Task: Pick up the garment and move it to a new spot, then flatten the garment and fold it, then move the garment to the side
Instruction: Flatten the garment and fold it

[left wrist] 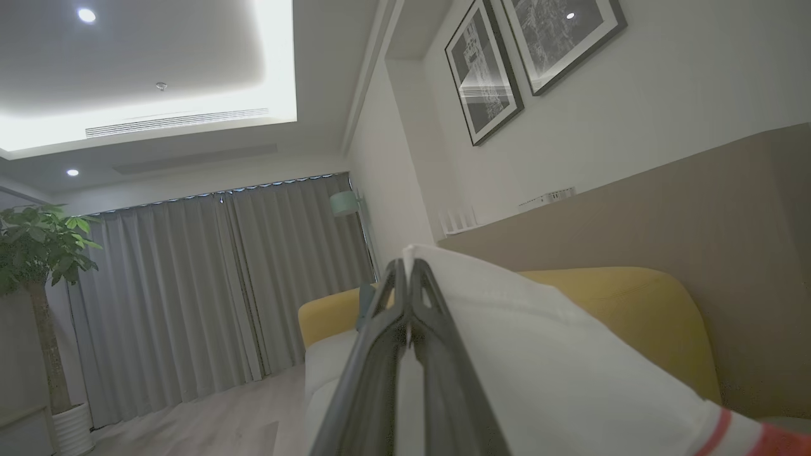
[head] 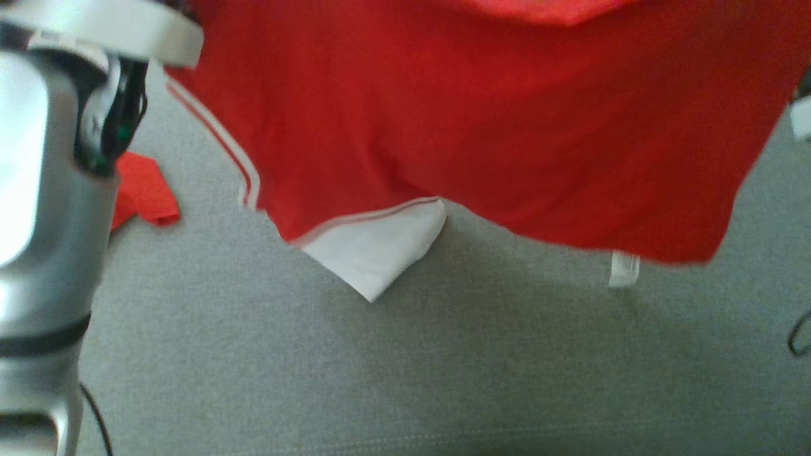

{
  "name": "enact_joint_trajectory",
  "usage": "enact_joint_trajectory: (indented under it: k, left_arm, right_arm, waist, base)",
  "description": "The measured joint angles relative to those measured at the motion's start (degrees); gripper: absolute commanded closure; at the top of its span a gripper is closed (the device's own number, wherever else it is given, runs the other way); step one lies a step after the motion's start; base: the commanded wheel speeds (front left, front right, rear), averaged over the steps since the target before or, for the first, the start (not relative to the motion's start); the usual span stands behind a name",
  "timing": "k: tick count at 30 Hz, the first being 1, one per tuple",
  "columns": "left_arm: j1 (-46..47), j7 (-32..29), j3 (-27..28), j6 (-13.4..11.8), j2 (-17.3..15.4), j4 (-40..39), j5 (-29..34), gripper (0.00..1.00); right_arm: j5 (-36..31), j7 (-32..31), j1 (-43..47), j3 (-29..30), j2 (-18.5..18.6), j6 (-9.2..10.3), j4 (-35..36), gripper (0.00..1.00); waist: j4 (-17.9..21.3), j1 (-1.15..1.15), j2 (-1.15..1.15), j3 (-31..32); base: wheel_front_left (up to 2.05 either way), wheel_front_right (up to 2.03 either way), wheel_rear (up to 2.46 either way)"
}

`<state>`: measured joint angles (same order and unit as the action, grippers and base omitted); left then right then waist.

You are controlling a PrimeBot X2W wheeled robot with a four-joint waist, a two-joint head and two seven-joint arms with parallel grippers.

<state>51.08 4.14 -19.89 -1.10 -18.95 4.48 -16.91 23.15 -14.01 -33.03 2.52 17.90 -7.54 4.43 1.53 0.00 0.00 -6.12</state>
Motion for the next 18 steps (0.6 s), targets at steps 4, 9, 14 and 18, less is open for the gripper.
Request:
enact_joint_trajectory:
  k: [4, 9, 14, 18]
  left_arm:
    - [6.8, 3.5, -0.4, 1.7, 2.0, 10.9, -0.1, 1.0]
    - [16.6, 8.1, -0.9, 3.0, 3.8, 26.1, 0.6, 1.0]
    - [23.1, 10.2, 0.1, 2.4, 5.1, 34.6, 2.0, 1.0]
    - [29.4, 10.6, 2.3, 1.5, 5.5, 36.3, 3.0, 1.0]
  right_arm:
    - [0.7, 2.5, -8.8, -2.3, -0.6, 0.0, -8.7, 1.0]
    - [1.4, 8.2, -20.7, -6.0, -2.6, 0.0, -22.1, 1.0]
    - [2.5, 15.1, -29.0, -8.4, -5.8, 0.0, -33.0, 1.0]
    - [4.1, 21.1, -36.8, -10.8, -7.4, 0.0, -42.0, 1.0]
  waist:
    - [0.2, 0.0, 0.0, -1.8]
    - [0.9, 0.0, 0.0, -3.4]
    - [2.2, 0.0, 0.0, -3.9]
    - [2.8, 0.0, 0.0, -5.3]
  base:
    - [0.0, 0.0, 0.0]
    - [0.0, 0.0, 0.0]
    - [0.0, 0.0, 0.0]
    - [0.0, 0.0, 0.0]
